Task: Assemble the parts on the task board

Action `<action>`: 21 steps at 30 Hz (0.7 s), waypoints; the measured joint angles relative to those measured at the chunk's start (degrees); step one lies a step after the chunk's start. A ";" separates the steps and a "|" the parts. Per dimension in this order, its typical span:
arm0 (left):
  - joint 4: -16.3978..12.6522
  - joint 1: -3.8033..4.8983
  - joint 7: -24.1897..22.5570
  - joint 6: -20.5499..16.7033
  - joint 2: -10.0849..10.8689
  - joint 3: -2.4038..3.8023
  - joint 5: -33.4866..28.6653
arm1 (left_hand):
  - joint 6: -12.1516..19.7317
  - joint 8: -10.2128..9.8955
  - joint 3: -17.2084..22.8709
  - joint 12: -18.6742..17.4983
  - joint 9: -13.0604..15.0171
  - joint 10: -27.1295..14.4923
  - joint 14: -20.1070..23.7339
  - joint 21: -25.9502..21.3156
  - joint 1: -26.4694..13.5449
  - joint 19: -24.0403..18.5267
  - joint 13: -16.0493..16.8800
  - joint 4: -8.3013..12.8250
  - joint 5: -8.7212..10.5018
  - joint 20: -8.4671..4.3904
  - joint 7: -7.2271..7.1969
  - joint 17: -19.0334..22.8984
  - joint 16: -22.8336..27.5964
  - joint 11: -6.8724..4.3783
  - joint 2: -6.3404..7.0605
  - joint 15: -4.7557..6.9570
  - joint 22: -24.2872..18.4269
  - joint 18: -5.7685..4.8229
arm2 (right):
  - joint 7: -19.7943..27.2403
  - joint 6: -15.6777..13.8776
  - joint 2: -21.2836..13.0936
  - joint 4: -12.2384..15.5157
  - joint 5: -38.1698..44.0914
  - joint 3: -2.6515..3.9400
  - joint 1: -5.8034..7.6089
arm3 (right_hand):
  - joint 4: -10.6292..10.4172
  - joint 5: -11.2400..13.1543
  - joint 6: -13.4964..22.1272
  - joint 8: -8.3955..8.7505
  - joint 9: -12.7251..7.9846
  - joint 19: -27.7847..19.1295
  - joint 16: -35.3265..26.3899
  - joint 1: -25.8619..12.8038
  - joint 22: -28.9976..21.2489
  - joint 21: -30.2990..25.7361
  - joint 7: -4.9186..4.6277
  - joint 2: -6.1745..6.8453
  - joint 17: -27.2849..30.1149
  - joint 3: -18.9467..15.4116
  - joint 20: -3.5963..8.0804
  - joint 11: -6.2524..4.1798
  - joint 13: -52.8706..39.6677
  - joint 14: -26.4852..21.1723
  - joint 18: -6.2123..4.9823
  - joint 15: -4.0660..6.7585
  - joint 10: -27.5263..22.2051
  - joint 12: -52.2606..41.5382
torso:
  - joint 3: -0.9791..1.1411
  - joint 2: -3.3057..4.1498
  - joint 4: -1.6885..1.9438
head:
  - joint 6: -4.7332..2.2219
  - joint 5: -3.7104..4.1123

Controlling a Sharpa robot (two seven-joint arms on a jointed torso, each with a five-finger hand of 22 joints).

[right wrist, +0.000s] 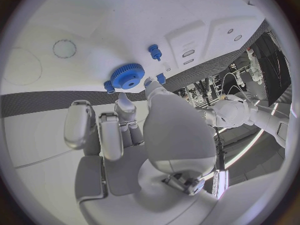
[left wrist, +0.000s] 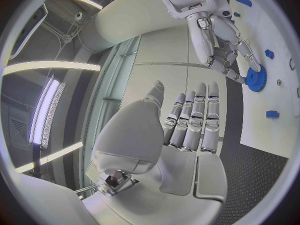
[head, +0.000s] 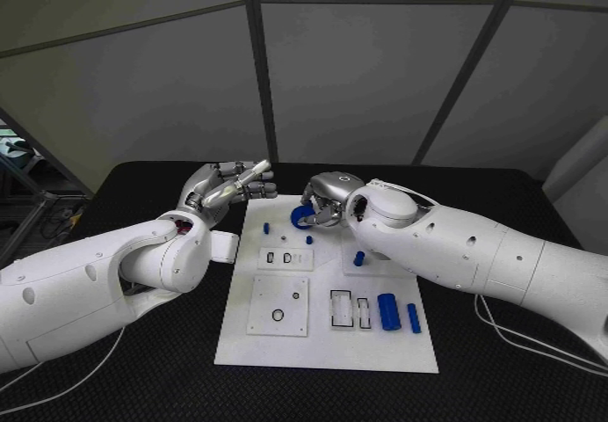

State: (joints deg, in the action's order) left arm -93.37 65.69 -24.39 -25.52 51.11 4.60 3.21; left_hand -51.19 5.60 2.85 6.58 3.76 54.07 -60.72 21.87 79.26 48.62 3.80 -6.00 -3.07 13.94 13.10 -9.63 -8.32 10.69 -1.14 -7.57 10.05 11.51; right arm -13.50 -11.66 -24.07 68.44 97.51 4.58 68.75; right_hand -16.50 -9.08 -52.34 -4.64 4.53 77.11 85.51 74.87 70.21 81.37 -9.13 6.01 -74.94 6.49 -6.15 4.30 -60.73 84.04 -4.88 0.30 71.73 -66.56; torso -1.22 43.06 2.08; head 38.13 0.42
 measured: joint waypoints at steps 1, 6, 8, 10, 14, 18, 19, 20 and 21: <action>0.01 0.00 0.01 0.00 0.00 0.00 0.00 | 0.00 0.00 0.00 0.00 0.00 0.00 0.00 0.00 0.00 0.00 0.00 0.00 0.00 0.00 0.00 0.00 0.00 0.00 0.00 0.00 0.00 0.00 | 0.07 0.23 -0.11 0.05 -0.09 0.00 0.00 | 0.03 -1.06 -0.39 -0.11 0.06 0.00 0.00 -0.79 0.00 0.00 0.05 -0.36 0.00 -0.60 0.00 0.00 -0.28 0.00 0.00 0.00 0.00 -0.26 | 0.00 0.00 0.00 | 0.00 0.00; 0.06 0.00 0.07 -0.01 0.00 0.00 0.00 | 0.00 0.00 0.00 0.00 0.00 0.00 0.00 0.00 0.00 0.00 0.00 0.00 0.00 0.00 0.00 0.00 0.00 0.00 0.00 0.00 0.00 -0.01 | 0.38 1.74 -0.48 0.12 -0.70 0.00 0.01 | -0.09 -2.71 -1.16 -0.17 0.13 0.00 0.00 -4.05 0.06 0.00 0.27 -1.83 0.00 -2.82 0.00 -0.22 -1.44 0.00 0.00 0.00 0.23 -1.37 | 0.01 -0.01 -0.04 | 0.07 0.00; 0.09 0.00 0.09 -0.01 -0.04 0.00 0.00 | 0.00 0.00 0.00 0.00 0.00 0.00 0.00 0.00 0.00 0.00 0.00 0.00 0.00 0.00 0.00 0.00 0.00 0.00 0.00 0.00 0.00 0.00 | 0.44 2.47 -0.51 0.07 -1.01 0.00 0.02 | -0.08 -4.11 -1.14 -0.15 0.07 0.00 0.00 -5.37 0.18 0.00 0.26 -2.38 0.01 -3.78 0.00 -0.38 -1.94 0.00 -0.01 0.00 0.48 -1.87 | 0.02 -0.01 -0.04 | 0.07 0.02; 0.11 0.00 0.11 -0.01 -0.07 0.00 0.00 | 0.00 0.00 0.00 0.00 0.00 0.00 0.00 0.00 0.00 0.00 0.00 0.00 0.00 0.00 0.00 0.01 0.00 0.00 0.00 0.00 0.01 0.00 | 0.44 3.05 -0.54 -0.04 -1.21 0.01 0.05 | -0.02 -5.29 -1.13 0.06 0.04 0.00 0.00 -5.75 0.19 0.00 0.25 -2.49 0.01 -4.59 0.00 -0.21 -2.18 0.00 0.00 0.00 0.65 -1.92 | 0.03 -0.01 -0.04 | 0.08 0.03; 0.13 0.00 0.14 -0.01 -0.09 0.00 0.01 | 0.00 0.00 0.00 0.00 0.00 0.00 0.00 0.00 0.00 0.00 0.00 0.00 0.00 0.00 0.00 0.01 0.00 0.00 0.00 0.00 0.00 0.00 | 0.44 3.90 -0.54 -0.24 -1.57 0.08 0.16 | 0.12 -5.68 -1.11 0.50 0.01 0.00 0.24 -6.03 0.35 0.00 0.26 -2.76 0.01 -5.21 0.00 -0.21 -2.34 0.00 0.00 0.00 0.65 -1.93 | 0.03 -0.01 -0.04 | 0.09 0.10; 0.16 0.00 0.16 -0.01 -0.09 0.00 0.01 | 0.00 0.00 0.00 0.00 0.00 0.00 0.00 0.00 0.00 0.00 0.00 0.00 0.00 0.00 0.00 0.01 0.00 0.00 0.00 0.00 0.01 0.00 | 0.36 4.51 -0.57 -0.35 -1.87 0.10 0.19 | 0.23 -5.79 -0.37 0.87 -0.23 0.00 0.24 -6.07 0.42 0.00 -0.02 -2.81 0.01 -5.75 0.00 -0.21 -2.40 0.00 0.00 0.00 0.65 -2.15 | 0.03 -0.01 -0.03 | 0.10 0.11; 0.17 0.00 0.16 -0.01 -0.09 0.00 0.01 | 0.00 0.00 0.00 0.00 0.00 0.00 0.00 0.00 0.00 0.00 0.00 0.00 0.00 0.00 0.00 0.01 0.00 0.00 0.00 0.00 0.01 0.00 | 0.33 4.65 -0.63 -0.35 -1.91 0.08 0.19 | 0.23 -5.93 -0.34 0.87 -0.27 0.00 0.24 -6.07 0.42 0.00 0.01 -2.81 0.01 -5.75 0.00 -0.21 -2.40 0.00 -0.01 0.00 0.65 -2.15 | 0.03 -0.01 -0.03 | 0.11 0.11; 0.20 0.00 0.17 -0.01 -0.09 0.00 0.01 | 0.00 0.00 0.10 0.00 0.00 0.00 0.00 0.00 0.00 0.00 0.00 0.09 0.00 0.00 0.00 0.00 0.05 0.00 0.00 0.00 0.01 -0.01 | 0.29 4.83 -0.74 -0.35 -1.95 0.05 0.15 | 0.23 -5.94 -0.34 0.87 -0.27 0.00 0.23 -6.07 0.42 0.00 0.01 -2.81 0.01 -5.75 0.00 -0.21 -2.40 0.00 0.00 0.00 0.65 -2.15 | 0.03 -0.01 -0.03 | 0.11 0.11; 0.21 0.00 0.17 -0.01 -0.09 0.00 0.01 | 0.00 0.00 0.16 0.00 0.00 0.00 0.00 0.00 0.00 0.00 0.00 0.16 0.00 0.00 0.00 -0.03 0.22 0.00 0.00 0.00 0.01 0.00 | 0.26 4.94 -0.84 -0.32 -2.00 0.03 0.11 | 0.23 -5.94 -0.34 0.87 -0.27 0.00 0.23 -6.07 0.42 0.00 0.01 -2.81 0.01 -5.75 0.00 -0.21 -2.42 0.00 0.00 0.00 0.65 -2.15 | 0.03 -0.01 -0.03 | 0.12 0.10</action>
State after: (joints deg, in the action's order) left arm -93.16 65.69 -24.22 -25.54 51.03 4.60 3.22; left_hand -51.19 5.60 3.01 6.58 3.76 54.07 -60.72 21.87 79.26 48.63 3.80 -5.84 -3.07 13.94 13.10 -9.66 -8.10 10.69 -1.14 -7.57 10.06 11.51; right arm -13.23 -6.73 -24.91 68.12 95.51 4.61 68.87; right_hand -16.28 -15.01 -52.68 -3.77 4.26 77.11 85.75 68.80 70.63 81.38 -9.12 3.20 -74.93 0.74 -6.14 4.09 -63.15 84.04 -4.88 0.30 72.38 -68.72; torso -1.19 43.04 2.05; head 38.24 0.52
